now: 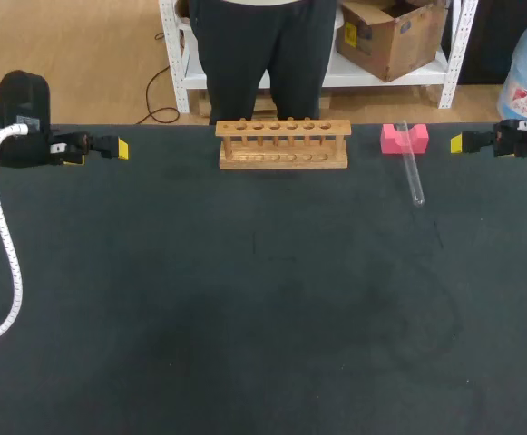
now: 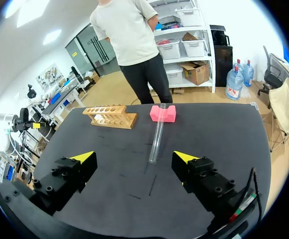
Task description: Grasp the test tube, adjust it, and insert it.
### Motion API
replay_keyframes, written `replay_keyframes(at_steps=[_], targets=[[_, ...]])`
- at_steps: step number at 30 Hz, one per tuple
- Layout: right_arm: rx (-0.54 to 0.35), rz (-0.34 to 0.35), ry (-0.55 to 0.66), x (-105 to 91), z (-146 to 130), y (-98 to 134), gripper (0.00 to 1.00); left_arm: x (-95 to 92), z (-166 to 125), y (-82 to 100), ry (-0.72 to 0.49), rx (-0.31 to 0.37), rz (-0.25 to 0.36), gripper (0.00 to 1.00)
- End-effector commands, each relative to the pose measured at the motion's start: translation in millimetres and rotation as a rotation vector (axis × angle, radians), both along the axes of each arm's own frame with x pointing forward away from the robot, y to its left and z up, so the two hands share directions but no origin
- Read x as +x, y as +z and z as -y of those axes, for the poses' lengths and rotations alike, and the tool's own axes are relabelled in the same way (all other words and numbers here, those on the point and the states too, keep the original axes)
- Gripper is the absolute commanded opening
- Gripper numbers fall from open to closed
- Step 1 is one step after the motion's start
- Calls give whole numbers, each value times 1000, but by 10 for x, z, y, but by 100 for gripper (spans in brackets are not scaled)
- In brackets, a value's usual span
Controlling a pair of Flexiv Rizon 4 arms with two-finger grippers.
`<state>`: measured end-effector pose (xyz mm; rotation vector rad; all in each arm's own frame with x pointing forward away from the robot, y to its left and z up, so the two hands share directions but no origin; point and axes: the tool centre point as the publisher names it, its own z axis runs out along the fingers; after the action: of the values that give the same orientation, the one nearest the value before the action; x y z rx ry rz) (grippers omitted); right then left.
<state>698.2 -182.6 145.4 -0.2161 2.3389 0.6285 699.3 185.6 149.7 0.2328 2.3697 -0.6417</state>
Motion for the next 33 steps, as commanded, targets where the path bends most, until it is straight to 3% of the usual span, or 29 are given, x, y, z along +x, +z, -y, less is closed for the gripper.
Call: replay_keyframes(at_steps=[1, 13, 17, 26, 33], targets=[[-5, -1, -4, -9, -6, 9, 100, 4, 12, 11, 4, 7, -5, 100], [-5, -1, -4, -9, -6, 9, 100, 4, 12, 11, 4, 7, -5, 100], [-5, -1, -4, -9, -6, 9, 100, 110, -7, 41, -68, -6, 32, 100], [-5, -1, -4, -9, -6, 9, 100, 395, -185, 165, -311, -48, 203, 100], [-5, -1, -4, -9, -6, 9, 100, 575, -134, 102, -558, -41, 409, 100]])
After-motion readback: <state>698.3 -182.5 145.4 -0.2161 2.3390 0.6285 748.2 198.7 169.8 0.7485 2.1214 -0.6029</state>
